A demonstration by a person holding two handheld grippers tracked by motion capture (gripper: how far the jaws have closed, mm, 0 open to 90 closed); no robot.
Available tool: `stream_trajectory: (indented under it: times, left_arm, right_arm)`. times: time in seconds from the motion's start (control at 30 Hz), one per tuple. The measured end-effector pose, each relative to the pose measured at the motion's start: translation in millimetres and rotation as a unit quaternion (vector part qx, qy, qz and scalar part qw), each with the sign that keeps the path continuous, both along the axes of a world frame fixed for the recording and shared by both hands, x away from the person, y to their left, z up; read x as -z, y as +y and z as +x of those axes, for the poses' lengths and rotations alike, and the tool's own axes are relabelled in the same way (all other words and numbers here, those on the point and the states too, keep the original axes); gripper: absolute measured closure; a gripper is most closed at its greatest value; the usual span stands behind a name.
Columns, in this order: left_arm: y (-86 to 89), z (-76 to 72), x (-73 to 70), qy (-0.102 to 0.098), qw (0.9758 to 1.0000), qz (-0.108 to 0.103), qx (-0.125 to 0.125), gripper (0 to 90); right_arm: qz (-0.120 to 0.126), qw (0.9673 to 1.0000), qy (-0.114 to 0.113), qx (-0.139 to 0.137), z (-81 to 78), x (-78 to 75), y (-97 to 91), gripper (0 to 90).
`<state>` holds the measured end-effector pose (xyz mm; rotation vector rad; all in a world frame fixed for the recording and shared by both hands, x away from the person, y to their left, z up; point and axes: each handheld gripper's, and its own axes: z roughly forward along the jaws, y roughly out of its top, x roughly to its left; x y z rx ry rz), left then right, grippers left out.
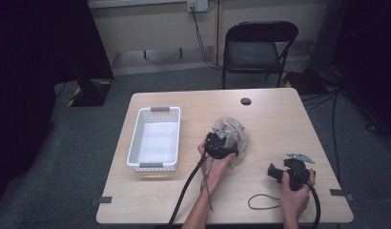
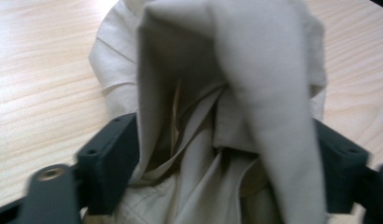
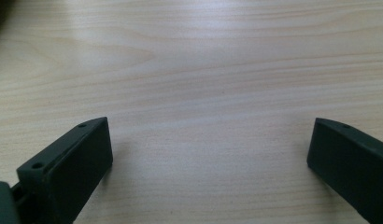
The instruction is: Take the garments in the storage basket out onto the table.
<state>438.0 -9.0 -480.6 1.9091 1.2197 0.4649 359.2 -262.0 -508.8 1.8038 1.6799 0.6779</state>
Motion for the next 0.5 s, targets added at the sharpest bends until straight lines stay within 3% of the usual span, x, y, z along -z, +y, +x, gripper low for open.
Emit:
stream_trajectory:
  times: [0.1, 0.23, 0.37, 0.5]
  left_arm:
    - [0.6, 0.3, -0.5, -0.001, 1.0000, 0.000, -0.007, 10.4]
    - [2.4, 0.8, -2.4, 0.006, 0.9998, -0.019, -0.005, 3.3]
    - [3.2, -0.9, -3.4, 0.006, 0.9999, -0.009, 0.001, 2.4]
    - [7.4, -1.6, -7.9, 0.002, 0.9999, -0.017, 0.000, 2.4]
  right_arm:
    - [0.000, 1.0000, 0.000, 0.000, 0.0, 0.0, 0.0, 0.0]
    - [-0.001, 1.0000, 0.000, -0.001, 0.0, 0.1, -0.3, 0.0]
    - [-0.001, 1.0000, 0.000, -0.001, 0.0, 0.0, -0.2, 0.0]
    - [-0.001, 1.0000, 0.000, -0.001, 0.0, 0.0, -0.2, 0.0]
